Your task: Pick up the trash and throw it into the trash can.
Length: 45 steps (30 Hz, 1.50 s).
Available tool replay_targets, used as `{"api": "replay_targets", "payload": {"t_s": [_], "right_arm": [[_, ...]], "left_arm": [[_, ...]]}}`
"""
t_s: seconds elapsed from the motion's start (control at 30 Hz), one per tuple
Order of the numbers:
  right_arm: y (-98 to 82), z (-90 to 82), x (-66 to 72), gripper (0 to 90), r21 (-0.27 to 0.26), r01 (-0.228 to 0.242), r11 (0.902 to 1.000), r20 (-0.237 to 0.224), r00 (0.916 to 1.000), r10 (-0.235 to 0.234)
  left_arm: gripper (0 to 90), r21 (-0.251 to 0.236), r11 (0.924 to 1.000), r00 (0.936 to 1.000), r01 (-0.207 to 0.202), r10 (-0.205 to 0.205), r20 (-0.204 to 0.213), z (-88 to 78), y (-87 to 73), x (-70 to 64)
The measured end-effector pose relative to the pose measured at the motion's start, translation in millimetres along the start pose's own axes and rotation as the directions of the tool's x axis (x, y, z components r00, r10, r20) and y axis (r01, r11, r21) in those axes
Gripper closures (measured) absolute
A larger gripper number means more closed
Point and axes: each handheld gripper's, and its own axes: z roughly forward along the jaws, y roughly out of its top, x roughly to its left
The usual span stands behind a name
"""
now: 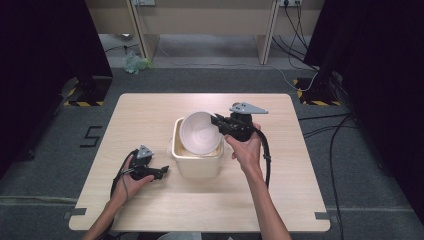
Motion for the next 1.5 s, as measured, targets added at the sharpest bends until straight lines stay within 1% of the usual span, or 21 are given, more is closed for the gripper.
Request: {"api": "replay_targets", "payload": {"t_s": [0.23, 0.37, 0.47, 0.57, 0.73, 0.77, 0.87, 0.97, 1.1, 1.2, 1.33, 1.5], "right_arm": [[-6.2, 11.0, -2.7, 83.1, 0.02, -0.006, 0.9998, 0.016, 0.9999, 0.006], [-8.7, 16.1, -2.8, 83.0, 0.031, 0.009, 0.9995, 0.031, 0.9995, -0.01], [-9.9, 20.1, -1.5, 82.9, 0.038, 0.004, 0.9993, 0.026, 0.9997, -0.005], [-11.7, 24.3, 0.1, 82.6, 0.047, 0.016, 0.9988, 0.025, 0.9995, -0.017], [-16.6, 30.2, 2.1, 80.4, 0.071, 0.022, 0.9973, 0.018, 0.9996, -0.023], [-17.6, 30.9, 2.0, 79.3, 0.078, 0.012, 0.9969, 0.015, 0.9998, -0.013], [-18.6, 32.4, 1.8, 74.0, 0.082, 0.011, 0.9966, 0.01, 0.9999, -0.012], [-18.8, 32.2, 2.5, 69.0, 0.071, 0.005, 0.9975, 0.006, 1.0, -0.005], [-17.8, 29.2, 3.3, 66.8, 0.067, 0.014, 0.9976, 0.014, 0.9998, -0.015], [-16.4, 24.7, 2.5, 64.8, 0.06, 0.01, 0.9982, 0.02, 0.9997, -0.011], [-14.7, 18.3, 0.5, 60.5, 0.054, 0.008, 0.9985, 0.035, 0.9993, -0.01], [-13.7, 10.1, -2.0, 50.6, 0.051, 0.007, 0.9987, 0.072, 0.9974, -0.01]], "left_arm": [[11.2, 0.0, 1.0, 1.0, 0.0, 0.0, 0.001, 0.0, 0.0, 0.0], [11.2, 0.0, 1.0, 1.0, 0.0, 0.0, 0.001, 0.0, 0.0, 0.0], [11.2, 0.0, 1.0, 1.0, 0.0, 0.0, 0.001, 0.0, 0.0, 0.0], [11.2, 0.0, 1.0, 1.0, 0.0, 0.0, 0.001, 0.0, 0.0, 0.0], [11.2, -0.002, 1.0, 1.0, 0.0, 0.0, 0.001, 0.1, -0.1, 0.0], [11.2, -0.002, 1.0, 1.0, 0.0, 0.0, 0.001, 0.1, -0.1, 0.0], [11.2, -0.001, 1.0, 1.0, 0.0, 0.0, 0.001, 0.1, -0.1, 0.0], [11.1, -0.002, 1.0, 1.0, 0.0, 0.0, 0.0, 0.2, -0.1, 0.0], [11.1, -0.002, 1.0, 1.0, -0.001, 0.001, 0.001, 0.2, 0.0, 0.1], [11.0, 0.0, 1.0, 1.0, -0.001, 0.001, 0.001, 0.1, 0.1, 0.1], [10.8, 0.001, 1.0, 1.0, -0.002, 0.002, 0.002, 0.3, 0.3, 0.2], [10.8, 0.001, 1.0, 1.0, -0.002, 0.002, 0.002, 0.3, 0.3, 0.2]]}}
